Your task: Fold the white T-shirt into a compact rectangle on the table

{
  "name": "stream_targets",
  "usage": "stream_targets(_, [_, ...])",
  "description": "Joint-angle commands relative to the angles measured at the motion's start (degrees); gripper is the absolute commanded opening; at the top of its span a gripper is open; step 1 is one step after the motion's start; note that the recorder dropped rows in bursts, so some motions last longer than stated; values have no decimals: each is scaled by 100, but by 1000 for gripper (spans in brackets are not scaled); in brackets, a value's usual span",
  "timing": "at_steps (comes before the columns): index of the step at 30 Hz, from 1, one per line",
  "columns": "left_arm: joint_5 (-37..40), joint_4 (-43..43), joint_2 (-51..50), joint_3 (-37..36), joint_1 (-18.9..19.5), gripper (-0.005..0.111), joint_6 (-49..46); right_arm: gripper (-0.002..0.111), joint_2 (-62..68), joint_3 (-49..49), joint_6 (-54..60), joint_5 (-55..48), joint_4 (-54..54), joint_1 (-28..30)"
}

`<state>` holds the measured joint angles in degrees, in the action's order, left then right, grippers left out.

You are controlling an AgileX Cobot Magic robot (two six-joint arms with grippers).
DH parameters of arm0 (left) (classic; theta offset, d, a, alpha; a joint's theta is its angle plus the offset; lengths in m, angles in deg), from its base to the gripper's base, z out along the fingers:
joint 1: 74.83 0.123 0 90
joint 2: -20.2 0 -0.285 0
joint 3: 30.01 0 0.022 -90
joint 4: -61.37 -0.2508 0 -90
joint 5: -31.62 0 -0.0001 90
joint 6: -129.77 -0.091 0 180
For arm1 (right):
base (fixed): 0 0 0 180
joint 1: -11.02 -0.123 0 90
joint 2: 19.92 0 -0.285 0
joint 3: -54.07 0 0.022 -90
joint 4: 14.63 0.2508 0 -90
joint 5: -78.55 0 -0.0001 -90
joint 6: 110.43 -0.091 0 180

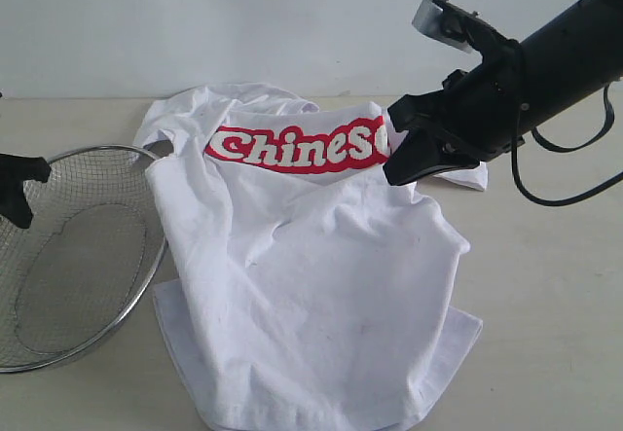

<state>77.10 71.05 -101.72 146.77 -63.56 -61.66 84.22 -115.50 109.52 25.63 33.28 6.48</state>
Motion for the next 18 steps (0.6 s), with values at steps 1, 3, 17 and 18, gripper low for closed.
stream_targets(1, [-358,-26,-20,51,10,5,28,0,-37,11,66,-4,-12,-5])
stream_targets(3, [-546,-143,-44,247,10,5,177,0,-37,11,66,-4,-12,-5])
stream_targets(17, [-27,-884,-623,1442,706,5,-425,0,-37,11,66,-4,0,-5])
stream_targets(18, [-27,-886,-623,1458,751,5,-536,0,-37,11,66,-4,0,-5])
